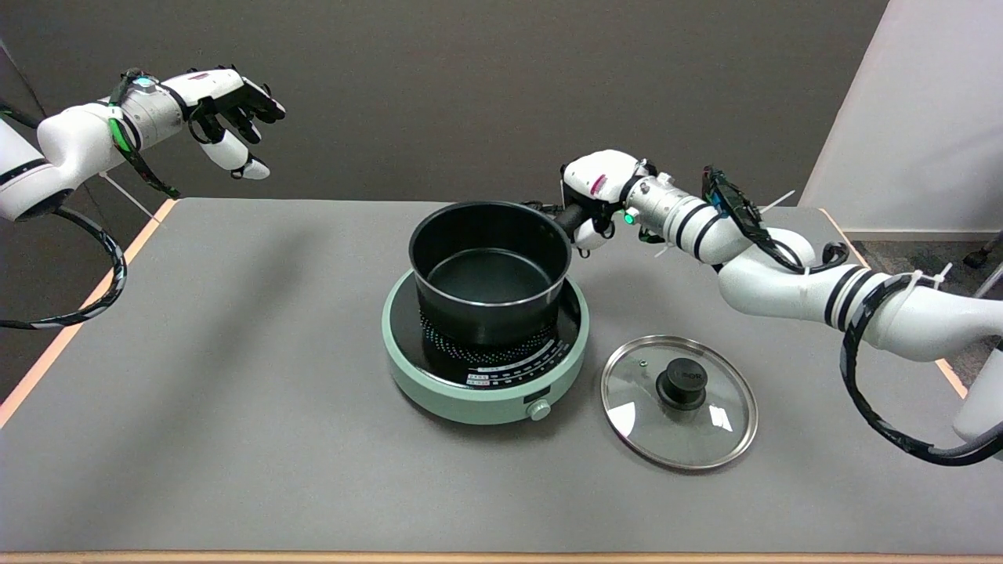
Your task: Pick up the pot.
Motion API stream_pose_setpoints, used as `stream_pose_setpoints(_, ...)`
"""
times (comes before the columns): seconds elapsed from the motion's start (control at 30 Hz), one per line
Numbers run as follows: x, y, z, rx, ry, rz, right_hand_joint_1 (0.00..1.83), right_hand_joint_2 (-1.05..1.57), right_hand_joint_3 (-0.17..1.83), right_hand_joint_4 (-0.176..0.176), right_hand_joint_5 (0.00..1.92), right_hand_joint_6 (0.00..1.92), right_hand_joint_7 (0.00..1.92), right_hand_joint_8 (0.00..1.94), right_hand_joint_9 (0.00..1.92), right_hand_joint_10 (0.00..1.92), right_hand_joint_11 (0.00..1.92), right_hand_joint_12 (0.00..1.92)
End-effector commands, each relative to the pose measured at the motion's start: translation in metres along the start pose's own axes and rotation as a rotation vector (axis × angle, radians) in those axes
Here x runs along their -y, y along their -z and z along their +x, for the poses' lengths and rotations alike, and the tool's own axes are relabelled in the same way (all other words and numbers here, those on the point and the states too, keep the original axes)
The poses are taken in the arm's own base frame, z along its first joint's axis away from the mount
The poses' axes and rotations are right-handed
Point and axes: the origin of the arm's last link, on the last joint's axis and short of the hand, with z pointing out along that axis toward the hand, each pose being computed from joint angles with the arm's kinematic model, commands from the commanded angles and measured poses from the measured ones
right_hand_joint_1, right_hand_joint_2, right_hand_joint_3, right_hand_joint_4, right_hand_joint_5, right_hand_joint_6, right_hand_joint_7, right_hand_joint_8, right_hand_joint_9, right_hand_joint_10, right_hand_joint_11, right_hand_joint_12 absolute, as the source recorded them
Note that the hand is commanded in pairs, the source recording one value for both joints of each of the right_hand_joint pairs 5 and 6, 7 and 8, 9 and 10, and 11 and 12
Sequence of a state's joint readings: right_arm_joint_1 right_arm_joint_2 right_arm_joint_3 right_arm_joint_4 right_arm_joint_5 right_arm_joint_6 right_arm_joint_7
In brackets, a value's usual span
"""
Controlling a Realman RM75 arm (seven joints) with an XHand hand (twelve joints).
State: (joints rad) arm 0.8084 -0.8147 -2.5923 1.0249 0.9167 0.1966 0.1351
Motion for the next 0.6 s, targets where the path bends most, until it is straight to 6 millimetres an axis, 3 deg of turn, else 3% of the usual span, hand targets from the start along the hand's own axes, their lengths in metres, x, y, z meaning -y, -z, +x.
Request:
stream_pose_setpoints(0.03,-0.023,0.003,0.029,-0.059,0.009,-0.034,1.09,0.8,0.68,-0.089,1.66,1.66,1.66,1.66,1.66,1.66,1.66,1.66)
stream_pose_setpoints(0.37,-0.039,0.014,0.051,-0.108,0.023,-0.054,1.09,0.78,0.71,-0.095,1.64,1.64,1.64,1.64,1.64,1.64,1.64,1.64)
stream_pose_setpoints(0.6,-0.061,0.027,0.066,-0.148,0.021,-0.1,1.09,0.76,0.75,-0.097,1.63,1.63,1.63,1.63,1.63,1.63,1.63,1.63)
